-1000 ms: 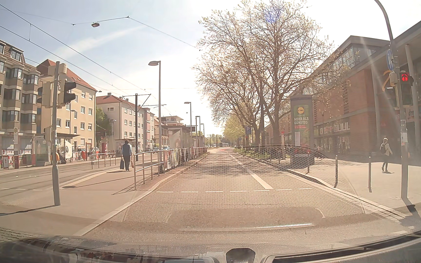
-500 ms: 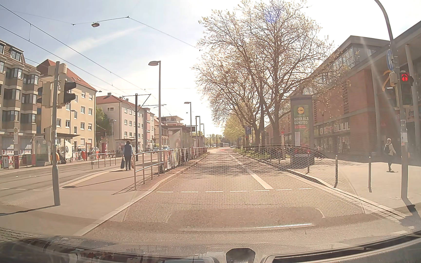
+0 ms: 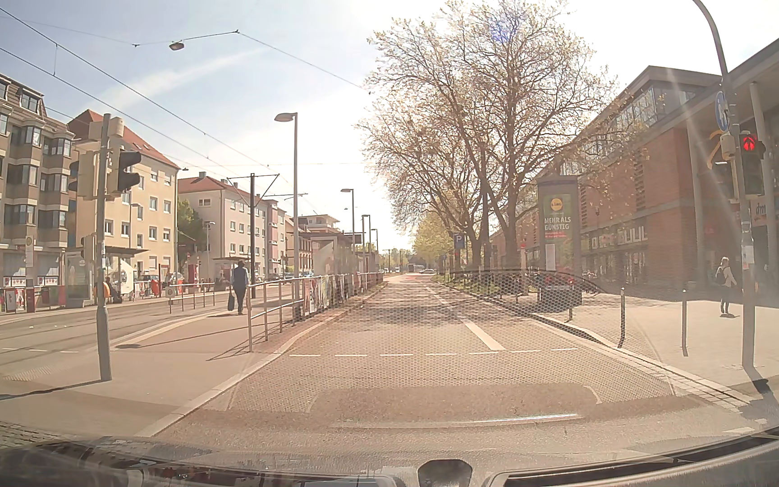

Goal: Follow the waypoints while adhering to traffic rules and regulations

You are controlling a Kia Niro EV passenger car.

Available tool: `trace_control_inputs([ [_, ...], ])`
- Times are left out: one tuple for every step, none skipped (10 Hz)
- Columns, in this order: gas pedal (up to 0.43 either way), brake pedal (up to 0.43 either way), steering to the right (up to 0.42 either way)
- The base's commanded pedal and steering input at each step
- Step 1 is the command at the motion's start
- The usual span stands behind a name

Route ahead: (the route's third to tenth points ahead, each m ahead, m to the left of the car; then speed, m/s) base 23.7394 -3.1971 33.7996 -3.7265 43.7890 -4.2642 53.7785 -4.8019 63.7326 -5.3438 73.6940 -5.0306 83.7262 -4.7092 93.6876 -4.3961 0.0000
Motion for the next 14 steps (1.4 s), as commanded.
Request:
trace_control_inputs([
  [0.0, 0.201, -0.006],
  [0.0, 0.201, -0.005],
  [0.0, 0.201, -0.006],
  [0.0, 0.201, -0.006],
  [0.0, 0.201, -0.006],
  [0.0, 0.201, -0.006],
  [0.0, 0.201, -0.006],
  [0.0, 0.201, -0.006],
  [0.0, 0.201, -0.005],
  [0.0, 0.201, -0.005],
  [0.0, 0.201, -0.006],
  [0.0, 0.201, -0.006],
  [0.0, 0.201, -0.006],
  [0.0, 0.201, -0.006],
])
